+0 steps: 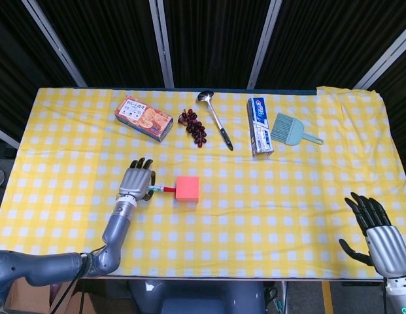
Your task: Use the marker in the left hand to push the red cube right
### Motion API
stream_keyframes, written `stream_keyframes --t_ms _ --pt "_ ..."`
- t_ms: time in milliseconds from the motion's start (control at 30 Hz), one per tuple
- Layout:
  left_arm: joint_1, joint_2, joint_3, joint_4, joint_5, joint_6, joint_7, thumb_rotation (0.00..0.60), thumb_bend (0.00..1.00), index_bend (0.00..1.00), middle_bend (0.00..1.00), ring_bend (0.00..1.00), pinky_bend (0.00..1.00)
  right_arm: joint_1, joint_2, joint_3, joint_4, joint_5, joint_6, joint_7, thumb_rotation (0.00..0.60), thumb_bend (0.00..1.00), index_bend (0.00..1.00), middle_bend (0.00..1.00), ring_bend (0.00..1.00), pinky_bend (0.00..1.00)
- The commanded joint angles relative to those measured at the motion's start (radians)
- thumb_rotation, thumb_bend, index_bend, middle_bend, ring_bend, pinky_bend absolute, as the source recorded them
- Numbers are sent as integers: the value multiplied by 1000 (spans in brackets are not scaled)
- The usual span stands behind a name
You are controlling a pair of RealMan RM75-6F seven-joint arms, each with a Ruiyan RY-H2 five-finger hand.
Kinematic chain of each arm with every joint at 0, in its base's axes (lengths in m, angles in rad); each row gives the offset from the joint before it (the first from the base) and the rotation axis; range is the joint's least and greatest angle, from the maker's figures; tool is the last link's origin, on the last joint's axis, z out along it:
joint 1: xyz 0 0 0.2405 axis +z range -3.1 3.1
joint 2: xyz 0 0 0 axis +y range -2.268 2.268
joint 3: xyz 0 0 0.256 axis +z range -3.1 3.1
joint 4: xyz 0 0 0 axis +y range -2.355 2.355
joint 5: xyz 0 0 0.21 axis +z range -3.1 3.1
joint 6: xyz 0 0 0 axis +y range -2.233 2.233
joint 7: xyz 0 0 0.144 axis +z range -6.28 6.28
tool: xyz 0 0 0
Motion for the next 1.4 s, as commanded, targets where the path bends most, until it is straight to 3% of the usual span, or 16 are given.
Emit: stream_keyframes --t_ms 33,267,1400 --pt "8 8 6 -4 -10 6 0 600 461 572 79 0 89 0 0 0 0 -1 2 0 600 341 0 0 0 61" --pt "17 15 14 2 -23 5 -5 600 461 572 83 0 89 1 -2 0 -2 -3 1 -4 600 341 0 0 0 61" --pt "-121 -138 -80 74 -97 30 95 600 461 570 85 0 89 -3 8 0 -5 -1 7 30 600 342 0 0 0 61"
